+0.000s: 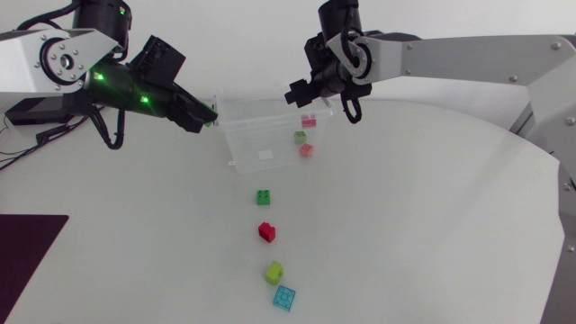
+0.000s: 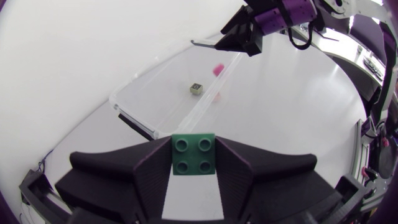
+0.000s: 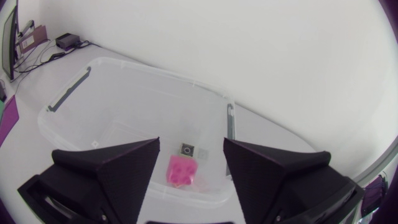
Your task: Pick up the duplo bricks and place them in the container
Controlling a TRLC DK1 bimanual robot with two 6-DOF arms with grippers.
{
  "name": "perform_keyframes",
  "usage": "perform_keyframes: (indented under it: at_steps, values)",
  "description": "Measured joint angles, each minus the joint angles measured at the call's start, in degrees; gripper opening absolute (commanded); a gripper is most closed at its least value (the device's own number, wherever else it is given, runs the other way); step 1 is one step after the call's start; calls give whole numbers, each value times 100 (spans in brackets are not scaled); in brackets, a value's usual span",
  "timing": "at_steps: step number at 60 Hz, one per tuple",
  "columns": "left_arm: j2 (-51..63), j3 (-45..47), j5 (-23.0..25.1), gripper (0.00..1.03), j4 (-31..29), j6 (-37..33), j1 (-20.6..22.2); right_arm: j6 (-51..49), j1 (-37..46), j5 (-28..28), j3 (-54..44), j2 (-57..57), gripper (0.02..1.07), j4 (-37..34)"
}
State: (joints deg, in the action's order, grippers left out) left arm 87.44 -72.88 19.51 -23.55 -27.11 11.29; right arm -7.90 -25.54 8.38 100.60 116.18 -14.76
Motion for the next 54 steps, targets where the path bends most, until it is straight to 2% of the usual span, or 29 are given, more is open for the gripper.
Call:
perform_keyframes:
  at_steps: [20, 54]
  values:
    - [140, -155, 2, 31, 146, 170, -2, 0, -59, 72, -149, -146, 103, -2]
    - [1255, -1266, 105, 35, 769, 767, 42, 0, -35, 87, -2247, -2070, 103, 111]
